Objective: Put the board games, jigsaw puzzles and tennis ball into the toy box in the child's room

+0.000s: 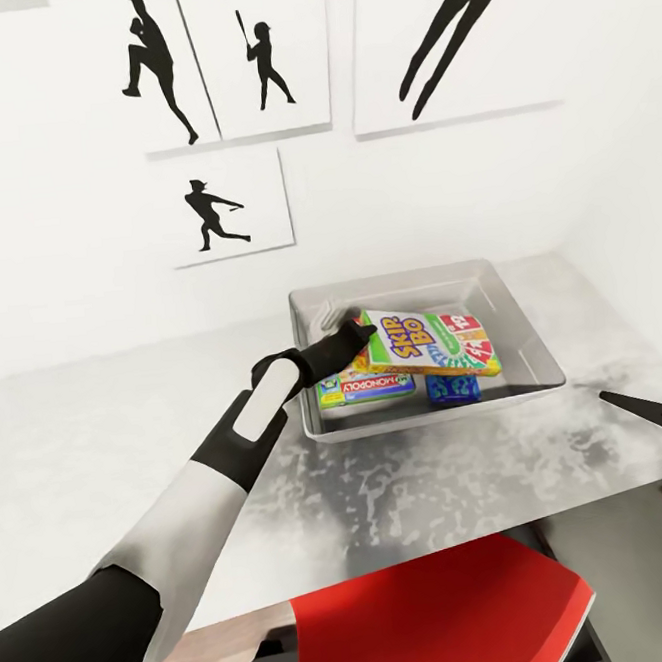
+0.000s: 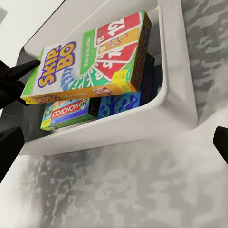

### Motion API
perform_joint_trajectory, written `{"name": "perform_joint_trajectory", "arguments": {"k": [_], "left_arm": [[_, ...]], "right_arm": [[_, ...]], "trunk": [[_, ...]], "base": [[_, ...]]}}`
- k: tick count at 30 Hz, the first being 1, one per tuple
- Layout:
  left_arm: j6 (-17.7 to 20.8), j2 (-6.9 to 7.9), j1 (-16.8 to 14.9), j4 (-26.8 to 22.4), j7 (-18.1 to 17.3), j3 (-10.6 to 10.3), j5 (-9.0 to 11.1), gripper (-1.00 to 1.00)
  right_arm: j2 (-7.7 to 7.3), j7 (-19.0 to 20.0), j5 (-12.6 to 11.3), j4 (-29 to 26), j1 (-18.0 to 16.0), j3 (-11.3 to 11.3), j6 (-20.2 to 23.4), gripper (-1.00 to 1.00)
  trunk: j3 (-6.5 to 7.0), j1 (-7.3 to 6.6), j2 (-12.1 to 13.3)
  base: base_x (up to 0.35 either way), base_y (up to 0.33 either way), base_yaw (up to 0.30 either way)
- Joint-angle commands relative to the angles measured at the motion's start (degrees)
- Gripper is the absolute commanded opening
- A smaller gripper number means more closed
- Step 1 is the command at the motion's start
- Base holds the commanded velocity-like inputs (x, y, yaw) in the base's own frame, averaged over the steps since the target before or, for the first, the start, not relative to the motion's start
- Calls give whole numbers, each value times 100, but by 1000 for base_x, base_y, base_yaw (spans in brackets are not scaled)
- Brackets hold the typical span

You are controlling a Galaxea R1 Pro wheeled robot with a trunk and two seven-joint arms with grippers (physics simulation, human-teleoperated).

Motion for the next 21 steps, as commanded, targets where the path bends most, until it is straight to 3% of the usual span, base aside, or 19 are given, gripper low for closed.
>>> {"name": "perform_joint_trajectory", "arguments": {"k": [1, 21], "left_arm": [[10, 0, -5, -8, 57, -10, 65, -100], [-6, 4, -2, -5, 99, -35, 79, -100]], "right_arm": [[-1, 30, 19, 0, -5, -7, 19, 100], [-19, 30, 19, 0, -5, -16, 19, 100]], "trunk": [[-9, 3, -9], [-15, 3, -9]], "base": [[0, 0, 0], [0, 0, 0]]}}
